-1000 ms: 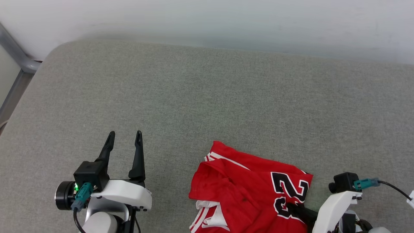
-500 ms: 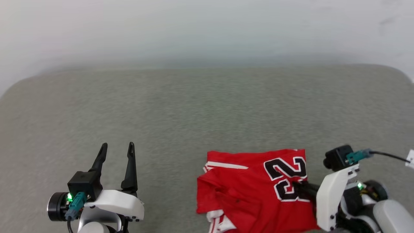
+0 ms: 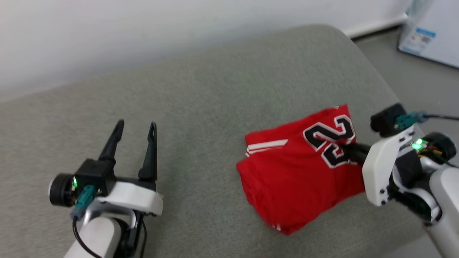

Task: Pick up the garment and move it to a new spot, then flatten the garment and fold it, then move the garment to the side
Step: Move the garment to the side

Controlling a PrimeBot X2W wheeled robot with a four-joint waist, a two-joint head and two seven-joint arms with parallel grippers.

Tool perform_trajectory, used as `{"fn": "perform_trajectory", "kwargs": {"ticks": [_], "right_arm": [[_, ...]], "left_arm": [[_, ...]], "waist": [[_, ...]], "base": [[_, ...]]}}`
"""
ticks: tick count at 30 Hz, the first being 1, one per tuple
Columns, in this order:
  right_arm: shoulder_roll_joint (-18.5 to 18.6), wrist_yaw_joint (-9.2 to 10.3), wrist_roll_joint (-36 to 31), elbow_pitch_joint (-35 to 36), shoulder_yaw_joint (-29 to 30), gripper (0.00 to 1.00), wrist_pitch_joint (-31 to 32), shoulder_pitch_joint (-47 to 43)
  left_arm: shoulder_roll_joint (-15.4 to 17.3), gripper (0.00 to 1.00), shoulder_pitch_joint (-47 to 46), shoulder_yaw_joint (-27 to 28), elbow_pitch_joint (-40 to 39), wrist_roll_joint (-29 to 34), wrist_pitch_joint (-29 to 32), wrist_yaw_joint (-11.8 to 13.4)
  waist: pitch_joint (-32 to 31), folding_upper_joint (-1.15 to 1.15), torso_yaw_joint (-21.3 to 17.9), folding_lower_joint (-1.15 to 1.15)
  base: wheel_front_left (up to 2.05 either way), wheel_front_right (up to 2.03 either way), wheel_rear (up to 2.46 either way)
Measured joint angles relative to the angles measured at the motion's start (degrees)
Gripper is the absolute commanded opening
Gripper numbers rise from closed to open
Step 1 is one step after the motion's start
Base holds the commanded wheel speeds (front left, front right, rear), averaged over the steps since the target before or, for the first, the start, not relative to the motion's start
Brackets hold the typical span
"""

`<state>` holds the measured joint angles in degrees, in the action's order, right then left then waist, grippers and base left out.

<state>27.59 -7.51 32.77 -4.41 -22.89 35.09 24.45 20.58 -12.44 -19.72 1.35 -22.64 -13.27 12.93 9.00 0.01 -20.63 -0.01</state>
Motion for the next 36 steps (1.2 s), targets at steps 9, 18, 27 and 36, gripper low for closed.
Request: {"fn": "perform_trajectory", "kwargs": {"ticks": [9, 18, 27, 36], "right_arm": [[1.51, -0.01, 1.00, -10.04, 2.25, 0.00, -9.11, 10.55], [3.91, -0.01, 3.44, -24.46, 8.34, 0.00, -18.55, 18.45], [5.72, -0.01, 4.87, -35.16, 13.07, 0.00, -28.69, 24.41], [4.63, -0.01, 4.43, -45.65, 13.24, 1.00, -36.86, 25.83]], "left_arm": [[2.76, 1.00, -9.55, -2.36, -6.78, 5.65, 4.65, -0.51], [5.80, 1.00, -17.56, -4.20, -14.86, 11.07, 11.81, -0.83], [7.57, 1.00, -21.65, -4.61, -19.52, 13.59, 16.24, -1.10], [7.46, 1.00, -21.53, -4.78, -19.91, 13.67, 16.56, -0.30]], "waist": [[12.33, 0.00, -4.85, 0.01], [23.88, 0.00, -6.04, 0.02], [31.39, -0.01, -4.89, 0.02], [32.66, -0.01, -3.19, 0.02]], "base": [[0.00, 0.00, 0.00], [0.00, 0.00, 0.00], [0.00, 0.00, 0.00], [0.00, 0.00, 0.00]]}}
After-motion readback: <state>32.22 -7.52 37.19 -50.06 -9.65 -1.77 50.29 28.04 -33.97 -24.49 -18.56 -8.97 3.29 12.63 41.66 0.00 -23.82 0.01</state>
